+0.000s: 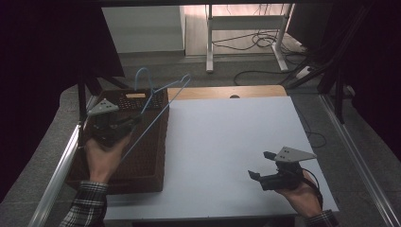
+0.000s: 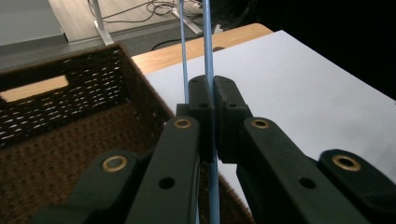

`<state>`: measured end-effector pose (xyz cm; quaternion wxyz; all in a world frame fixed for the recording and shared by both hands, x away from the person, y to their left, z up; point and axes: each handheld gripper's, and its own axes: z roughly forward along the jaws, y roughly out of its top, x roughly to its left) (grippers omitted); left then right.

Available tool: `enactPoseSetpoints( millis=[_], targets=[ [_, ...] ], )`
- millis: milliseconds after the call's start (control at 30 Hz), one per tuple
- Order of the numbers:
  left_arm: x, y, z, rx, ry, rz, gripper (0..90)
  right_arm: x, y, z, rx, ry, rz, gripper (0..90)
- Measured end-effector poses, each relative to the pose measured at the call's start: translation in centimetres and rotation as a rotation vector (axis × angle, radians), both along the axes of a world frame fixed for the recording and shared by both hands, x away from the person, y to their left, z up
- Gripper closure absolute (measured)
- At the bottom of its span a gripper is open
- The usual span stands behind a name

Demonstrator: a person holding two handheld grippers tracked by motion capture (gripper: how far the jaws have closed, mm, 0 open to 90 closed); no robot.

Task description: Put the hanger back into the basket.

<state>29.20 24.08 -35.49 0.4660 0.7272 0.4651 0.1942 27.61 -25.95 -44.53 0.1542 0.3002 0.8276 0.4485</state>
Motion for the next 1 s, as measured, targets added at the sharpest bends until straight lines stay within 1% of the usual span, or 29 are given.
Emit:
enactPoseSetpoints(
  millis=[133, 300, 567, 700, 800, 900, 1000],
  targets=[
    [-0.3, 1.3, -0.2, 0.012, -0.001, 0.018, 87.9, -0.2, -0.2, -0.1, -0.008, 0.003, -0.001, 11.3],
    [-0.6, 2.9, -0.5, 0.016, -0.007, 0.032, 87.9, -0.3, -0.2, -0.3, -0.023, 0.010, -0.007, 11.3],
    [-1.0, 5.1, -1.6, 0.024, -0.001, 0.050, 87.9, -0.4, -0.2, -0.4, -0.029, 0.013, -0.004, 11.4],
    [-1.4, 6.4, -2.2, 0.015, 0.000, 0.063, 87.9, -0.3, -0.2, -0.5, -0.033, 0.017, -0.005, 11.6],
    [-1.7, 7.3, -2.8, 0.017, 0.002, 0.066, 87.9, -0.3, -0.2, -0.6, -0.035, 0.023, -0.002, 11.6],
    [-1.8, 8.1, -3.6, 0.024, 0.010, 0.069, 87.9, -0.3, 0.0, -0.7, -0.040, 0.026, 0.003, 11.7],
    [-1.8, 8.6, -4.4, 0.020, 0.015, 0.064, 87.9, -0.2, 0.1, -0.8, -0.051, 0.028, 0.007, 11.6]
  ],
)
